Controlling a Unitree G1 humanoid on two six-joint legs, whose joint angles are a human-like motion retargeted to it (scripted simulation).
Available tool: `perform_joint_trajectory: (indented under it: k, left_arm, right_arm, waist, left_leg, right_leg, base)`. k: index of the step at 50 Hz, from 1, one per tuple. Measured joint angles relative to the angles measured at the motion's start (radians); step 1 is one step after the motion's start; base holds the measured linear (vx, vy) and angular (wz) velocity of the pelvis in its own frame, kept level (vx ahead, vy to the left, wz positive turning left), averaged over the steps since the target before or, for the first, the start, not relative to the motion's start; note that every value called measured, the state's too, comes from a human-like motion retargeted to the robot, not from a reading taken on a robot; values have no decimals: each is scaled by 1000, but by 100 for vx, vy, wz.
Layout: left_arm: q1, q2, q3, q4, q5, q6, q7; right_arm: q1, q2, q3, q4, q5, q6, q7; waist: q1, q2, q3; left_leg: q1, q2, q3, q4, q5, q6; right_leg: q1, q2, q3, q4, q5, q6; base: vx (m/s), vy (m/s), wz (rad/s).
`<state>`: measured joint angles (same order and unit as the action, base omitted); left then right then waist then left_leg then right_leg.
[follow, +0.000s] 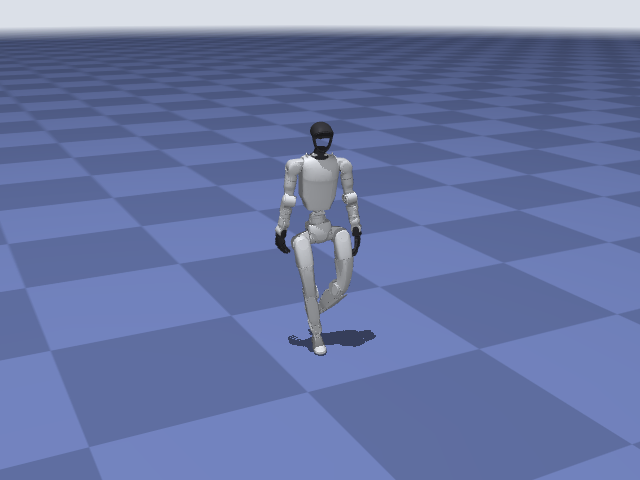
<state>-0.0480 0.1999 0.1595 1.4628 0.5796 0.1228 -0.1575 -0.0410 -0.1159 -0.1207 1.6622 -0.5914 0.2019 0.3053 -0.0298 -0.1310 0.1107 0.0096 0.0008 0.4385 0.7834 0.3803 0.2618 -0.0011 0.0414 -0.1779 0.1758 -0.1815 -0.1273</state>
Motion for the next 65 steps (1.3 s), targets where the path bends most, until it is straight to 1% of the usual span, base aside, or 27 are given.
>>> perform_joint_trajectory:
  k: [2,5,8,10,12,13,15,17,18,19,22,25,28,30,33,35,38,40,43,45,47,50,55,57,60,62,65]
  left_arm:
    - [2,6,23,36,36,47,-26]
    - [19,11,49,57,54,66,-37]
    - [44,5,63,56,44,29,-60]
    - [59,-11,70,57,43,8,-66]
    - [59,-28,70,61,40,5,-66]
    - [58,-31,69,64,37,8,-69]
    - [53,-35,62,70,34,14,-79]
    - [46,-45,48,73,43,24,-91]
    - [41,-50,44,73,52,33,-95]
    - [38,-53,38,71,61,41,-94]
    - [27,-60,21,45,83,54,-83]
    - [21,-62,18,-3,76,33,-61]
    - [14,-55,14,-47,28,4,-35]
    - [3,-46,9,-59,-11,-7,-21]
    - [-34,-24,5,-47,-37,-11,-15]
    - [-67,-10,3,-31,-37,7,-5]
    - [-94,7,-13,-28,-35,30,4]
    - [-102,15,-23,-38,-34,23,7]
    - [-100,15,-29,-61,-33,4,19]
    - [-95,13,-34,-69,-34,-9,21]
    - [-84,8,-38,-74,-29,-14,12]
    - [-55,-3,-30,-75,-12,-23,5]
    - [-8,-28,4,-52,-11,-24,7]
    - [4,-29,14,-42,-5,-22,-17]
    - [13,-10,27,-24,15,-14,-47]
    - [15,-7,30,-11,29,-4,-46]
    - [20,-13,37,8,48,7,-49]
  right_arm:
    - [-42,8,8,-25,21,-5,-17]
    - [-110,16,33,-72,38,-14,-49]
    - [-175,33,60,-133,40,-32,-72]
    - [-198,44,74,-188,34,-45,-66]
    - [-208,48,90,-254,40,-64,-49]
    - [-211,52,104,-286,47,-76,-39]
    - [-211,57,131,-343,60,-102,-22]
    - [-202,54,152,-382,58,-119,-6]
    - [-193,52,161,-398,47,-121,3]
    - [-181,51,167,-408,32,-123,7]
    - [-138,46,172,-411,-21,-129,0]
    - [-105,36,172,-363,-59,-112,-39]
    - [-86,23,159,-291,-82,-77,-76]
    - [-69,11,144,-251,-82,-62,-85]
    - [-37,-5,104,-200,-62,-48,-99]
    - [-20,-13,71,-163,-34,-40,-107]
    - [10,-24,31,-109,13,-21,-100]
    - [23,-31,9,-77,41,-7,-84]
    - [38,-36,-12,-41,80,9,-72]
    - [47,-35,-19,-23,101,15,-69]
    - [58,-31,-24,-13,107,19,-65]
    - [69,-21,-18,-3,101,20,-60]
    - [13,5,26,9,86,35,-66]
    - [-26,17,49,-5,72,37,-67]
    - [-95,30,90,-50,39,22,-56]
    - [-138,31,109,-93,17,10,-57]
    - [-201,33,126,-158,-10,-7,-63]
  waist:
    - [30,-12,1]
    - [81,-19,17]
    - [76,6,13]
    - [56,14,-4]
    - [25,24,-23]
    - [25,35,-24]
    - [32,63,-18]
    - [30,62,-22]
    - [36,51,-29]
    - [44,47,-35]
    - [64,49,-51]
    - [78,56,-62]
    - [63,86,-56]
    - [44,119,-54]
    - [17,152,-46]
    - [2,150,-39]
    - [-21,133,-34]
    - [-39,118,-31]
    - [-69,92,-18]
    - [-72,87,-14]
    - [-60,86,-21]
    - [-22,69,-22]
    - [27,18,0]
    - [40,-6,4]
    - [78,-26,25]
    - [105,-29,39]
    - [127,-15,45]
  left_leg:
    - [-60,-2,-56,105,-101,0]
    - [-119,65,-90,200,-355,0]
    - [-149,130,-11,109,-418,0]
    - [-189,64,15,-60,-404,0]
    - [-237,-46,-80,-285,-378,-65]
    - [-246,-64,-143,-377,-389,-130]
    - [-247,-66,-229,-521,-386,-227]
    - [-255,-80,-243,-521,-343,-171]
    - [-266,-93,-167,-477,-376,-100]
    - [-264,-92,-139,-466,-400,-72]
    - [-248,-100,-167,-448,-441,-54]
    - [-212,-81,-120,-479,-454,-45]
    - [-161,-61,-123,-531,-452,-57]
    - [-130,-31,-120,-558,-452,-67]
    - [-97,-9,-130,-584,-458,-74]
    - [-72,-17,-126,-607,-458,-74]
    - [-38,-47,-131,-637,-464,-65]
    - [-16,-68,-127,-650,-472,-56]
    - [26,-103,-127,-655,-487,-34]
    - [51,-104,-109,-646,-503,-19]
    - [67,-98,-92,-619,-521,-2]
    - [112,-89,-51,-560,-531,0]
    - [94,-55,15,-328,-347,0]
    - [11,-57,-24,-169,-335,0]
    - [-104,29,-77,96,-552,0]
    - [-163,73,-76,171,-686,0]
    - [-254,82,-49,167,-792,0]
  right_leg:
    - [19,0,6,-4,-11,2]
    - [71,40,31,-22,-35,-33]
    - [108,52,15,-58,-41,-13]
    - [110,15,-15,-87,-28,33]
    - [93,-9,-43,-95,-28,67]
    - [98,5,-42,-96,-35,70]
    - [126,40,-38,-107,-49,74]
    - [162,30,-48,-128,-56,88]
    - [176,7,-63,-136,-56,101]
    - [188,-5,-74,-139,-55,115]
    - [207,-27,-107,-119,-44,164]
    - [181,-50,-123,-30,1,230]
    - [120,-51,-146,133,108,340]
    - [62,-46,-169,260,124,358]
    - [-37,-58,-214,400,79,336]
    - [-111,-69,-217,449,49,330]
    - [-191,-71,-211,393,21,282]
    - [-232,-73,-201,314,-8,246]
    - [-262,-53,-123,181,-50,216]
    - [-259,-40,-94,139,-107,160]
    - [-228,-60,-172,145,-141,141]
    - [-161,-17,-80,100,-169,135]
    - [-44,-42,-63,23,-191,122]
    - [-15,-68,-76,-11,-196,128]
    - [25,-30,-65,-29,-225,100]
    - [42,-21,-77,-42,-235,96]
    - [46,-25,-101,-59,-223,123]
  base:
    - [46,-15,-34]
    - [43,-33,-66]
    - [28,27,20]
    - [7,65,98]
    - [20,49,99]
    - [31,23,32]
    - [35,14,-6]
    - [40,18,-7]
    - [39,17,-32]
    - [36,15,-49]
    - [47,18,-40]
    - [31,16,-48]
    - [29,16,-30]
    - [29,14,-14]
    - [27,10,-8]
    - [27,6,7]
    - [26,2,16]
    - [25,1,21]
    - [42,-3,28]
    - [37,-3,6]
    - [47,-9,-11]
    - [50,-12,-26]
    - [45,-8,-6]
    - [27,-12,6]
    - [29,-44,-26]
    - [24,-25,-17]
    - [7,20,12]
